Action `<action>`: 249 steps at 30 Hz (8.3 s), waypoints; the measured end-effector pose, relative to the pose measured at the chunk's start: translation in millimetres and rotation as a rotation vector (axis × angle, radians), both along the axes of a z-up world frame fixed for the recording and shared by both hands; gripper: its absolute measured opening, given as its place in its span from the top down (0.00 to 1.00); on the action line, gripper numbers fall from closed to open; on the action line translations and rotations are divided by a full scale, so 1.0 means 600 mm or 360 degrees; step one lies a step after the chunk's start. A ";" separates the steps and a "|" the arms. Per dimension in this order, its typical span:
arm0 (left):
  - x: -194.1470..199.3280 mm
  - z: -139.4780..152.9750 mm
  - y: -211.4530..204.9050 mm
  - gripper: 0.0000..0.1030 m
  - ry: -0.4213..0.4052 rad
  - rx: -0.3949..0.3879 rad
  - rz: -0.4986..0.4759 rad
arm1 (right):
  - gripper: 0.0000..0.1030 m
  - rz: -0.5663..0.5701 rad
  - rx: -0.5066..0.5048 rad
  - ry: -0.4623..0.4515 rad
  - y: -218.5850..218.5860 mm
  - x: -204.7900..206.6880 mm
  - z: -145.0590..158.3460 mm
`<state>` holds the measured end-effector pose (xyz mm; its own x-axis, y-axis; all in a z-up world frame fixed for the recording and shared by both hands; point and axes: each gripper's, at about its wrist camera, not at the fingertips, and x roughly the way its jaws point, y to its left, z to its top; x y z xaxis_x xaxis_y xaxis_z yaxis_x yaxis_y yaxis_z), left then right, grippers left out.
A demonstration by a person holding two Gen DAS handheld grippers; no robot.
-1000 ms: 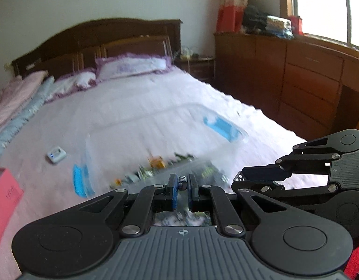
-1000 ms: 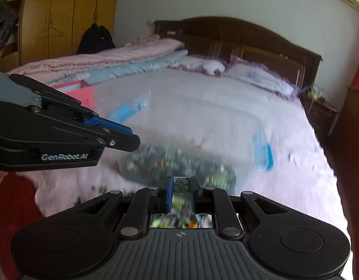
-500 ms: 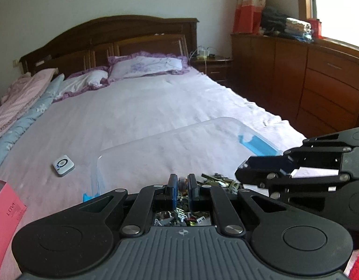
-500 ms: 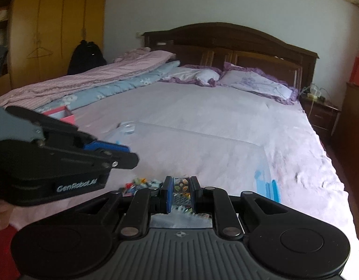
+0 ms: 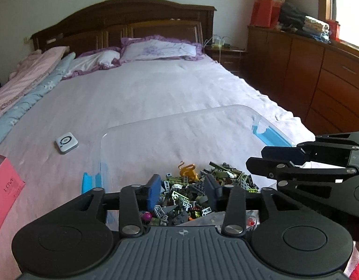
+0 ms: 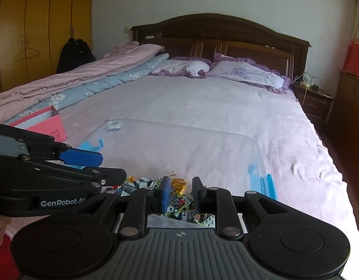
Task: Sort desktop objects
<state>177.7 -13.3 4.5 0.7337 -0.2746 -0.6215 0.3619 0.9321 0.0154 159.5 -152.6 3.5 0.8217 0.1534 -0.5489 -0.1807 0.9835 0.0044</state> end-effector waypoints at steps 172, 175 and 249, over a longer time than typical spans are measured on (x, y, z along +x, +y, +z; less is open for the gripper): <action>-0.024 0.041 0.077 0.01 0.0273 0.0011 0.0393 | 0.31 -0.0177 0.0087 0.0438 0.002 -0.085 0.008; -0.025 0.039 0.077 0.01 0.0277 0.0014 0.0391 | 0.31 -0.0173 0.0096 0.0469 0.002 -0.082 0.003; -0.038 -0.010 0.051 0.00 0.0364 0.0103 0.0400 | 0.22 -0.0237 0.0072 0.0604 -0.012 -0.066 -0.051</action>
<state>155.0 17.3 -1.3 0.6133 -0.0579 -0.7877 0.1222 0.9923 0.0222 120.0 -159.5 -27.3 0.5773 0.0789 -0.8127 -0.0135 0.9961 0.0872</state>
